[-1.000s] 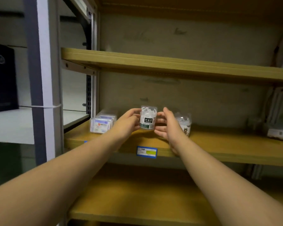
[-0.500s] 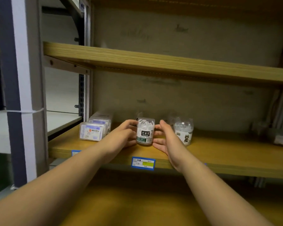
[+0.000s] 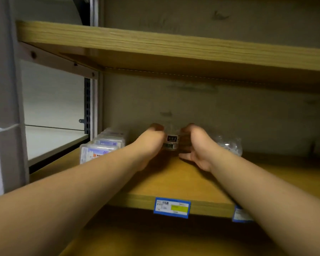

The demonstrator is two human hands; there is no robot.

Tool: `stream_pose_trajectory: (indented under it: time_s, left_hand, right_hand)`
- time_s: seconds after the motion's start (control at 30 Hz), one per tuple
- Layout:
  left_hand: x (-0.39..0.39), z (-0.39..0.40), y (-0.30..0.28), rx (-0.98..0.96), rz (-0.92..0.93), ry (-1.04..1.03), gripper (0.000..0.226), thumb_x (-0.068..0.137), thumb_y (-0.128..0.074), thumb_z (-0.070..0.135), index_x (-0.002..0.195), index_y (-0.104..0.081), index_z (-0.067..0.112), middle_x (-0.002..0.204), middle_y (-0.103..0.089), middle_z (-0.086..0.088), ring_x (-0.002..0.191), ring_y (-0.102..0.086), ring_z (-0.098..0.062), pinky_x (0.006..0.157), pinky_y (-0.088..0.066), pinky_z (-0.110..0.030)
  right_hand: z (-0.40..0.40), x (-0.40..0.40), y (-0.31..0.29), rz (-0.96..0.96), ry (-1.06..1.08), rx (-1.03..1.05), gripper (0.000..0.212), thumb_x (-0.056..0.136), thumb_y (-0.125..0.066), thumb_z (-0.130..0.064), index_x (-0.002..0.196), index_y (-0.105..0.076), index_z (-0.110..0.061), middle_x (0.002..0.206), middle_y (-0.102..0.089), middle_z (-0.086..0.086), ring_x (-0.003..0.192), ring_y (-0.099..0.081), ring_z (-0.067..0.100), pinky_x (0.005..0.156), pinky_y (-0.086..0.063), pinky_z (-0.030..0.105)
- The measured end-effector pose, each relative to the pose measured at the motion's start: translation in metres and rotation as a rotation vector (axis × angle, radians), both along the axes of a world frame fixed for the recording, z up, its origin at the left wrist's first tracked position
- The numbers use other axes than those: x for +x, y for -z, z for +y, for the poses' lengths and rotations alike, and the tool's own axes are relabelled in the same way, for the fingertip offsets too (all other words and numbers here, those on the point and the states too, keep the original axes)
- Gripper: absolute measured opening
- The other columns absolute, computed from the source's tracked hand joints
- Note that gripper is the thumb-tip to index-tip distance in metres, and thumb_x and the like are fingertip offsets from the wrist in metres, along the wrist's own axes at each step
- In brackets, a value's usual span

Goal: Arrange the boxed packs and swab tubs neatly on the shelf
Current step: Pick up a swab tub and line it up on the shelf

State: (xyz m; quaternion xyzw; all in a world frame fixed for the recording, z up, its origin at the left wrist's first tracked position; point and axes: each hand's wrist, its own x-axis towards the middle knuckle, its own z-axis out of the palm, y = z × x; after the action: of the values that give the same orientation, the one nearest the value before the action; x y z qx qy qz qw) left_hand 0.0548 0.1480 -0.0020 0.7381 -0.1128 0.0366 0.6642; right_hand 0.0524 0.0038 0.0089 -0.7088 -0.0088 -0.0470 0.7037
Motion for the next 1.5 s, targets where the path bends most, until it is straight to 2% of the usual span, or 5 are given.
stream_pose_trajectory:
  time_s: [0.53,1.13,1.27,1.4,1.5]
  left_hand:
    - [0.039,0.0,0.026,0.17,0.042,-0.006,0.04,0.086,-0.051,0.019,0.123,-0.061,0.031,0.112,-0.07,-0.001,0.105,-0.063,-0.023,0.101,-0.049,-0.043]
    - [-0.079,0.015,0.02,0.132,0.076,-0.115,0.051,0.057,-0.06,0.054,0.095,-0.067,0.02,0.103,-0.07,-0.017,0.106,-0.065,-0.037,0.104,-0.048,-0.053]
    - [-0.137,0.006,0.022,0.123,0.012,-0.191,0.032,0.075,-0.055,0.043,0.098,-0.067,0.024,0.109,-0.071,-0.007,0.107,-0.066,-0.024,0.103,-0.05,-0.05]
    - [-0.161,-0.011,0.012,0.182,-0.05,-0.207,0.024,0.089,-0.053,0.032,0.11,-0.064,0.024,0.111,-0.07,-0.002,0.11,-0.064,-0.02,0.105,-0.049,-0.049]
    - [-0.168,-0.028,0.008,0.265,-0.058,-0.195,0.024,0.097,-0.052,0.025,0.119,-0.06,0.021,0.112,-0.069,-0.005,0.109,-0.064,-0.023,0.104,-0.049,-0.048]
  right_hand:
    - [-0.01,0.026,0.029,-0.007,-0.142,-0.096,0.037,0.102,-0.03,-0.036,0.117,-0.063,-0.033,0.13,-0.064,-0.012,0.124,-0.054,0.006,0.113,-0.035,0.029]
    - [-0.019,-0.093,0.027,-0.017,-0.129,-0.127,0.05,0.099,-0.038,-0.05,0.145,-0.042,-0.03,0.153,-0.042,0.004,0.14,-0.043,0.026,0.12,-0.028,0.048]
    - [-0.059,-0.139,0.03,-0.091,-0.099,-0.066,0.023,0.096,-0.044,-0.05,0.101,-0.061,-0.035,0.132,-0.061,0.004,0.125,-0.057,0.025,0.115,-0.035,0.047]
    - [-0.107,-0.154,0.019,-0.173,0.117,-0.098,0.031,0.103,-0.039,-0.035,0.113,-0.062,-0.019,0.104,-0.066,0.003,0.096,-0.062,0.017,0.091,-0.049,0.031]
    - [-0.132,-0.158,0.023,-0.08,0.14,-0.14,0.035,0.102,-0.035,-0.04,0.124,-0.054,-0.021,0.111,-0.063,0.004,0.106,-0.063,0.022,0.103,-0.049,0.04]
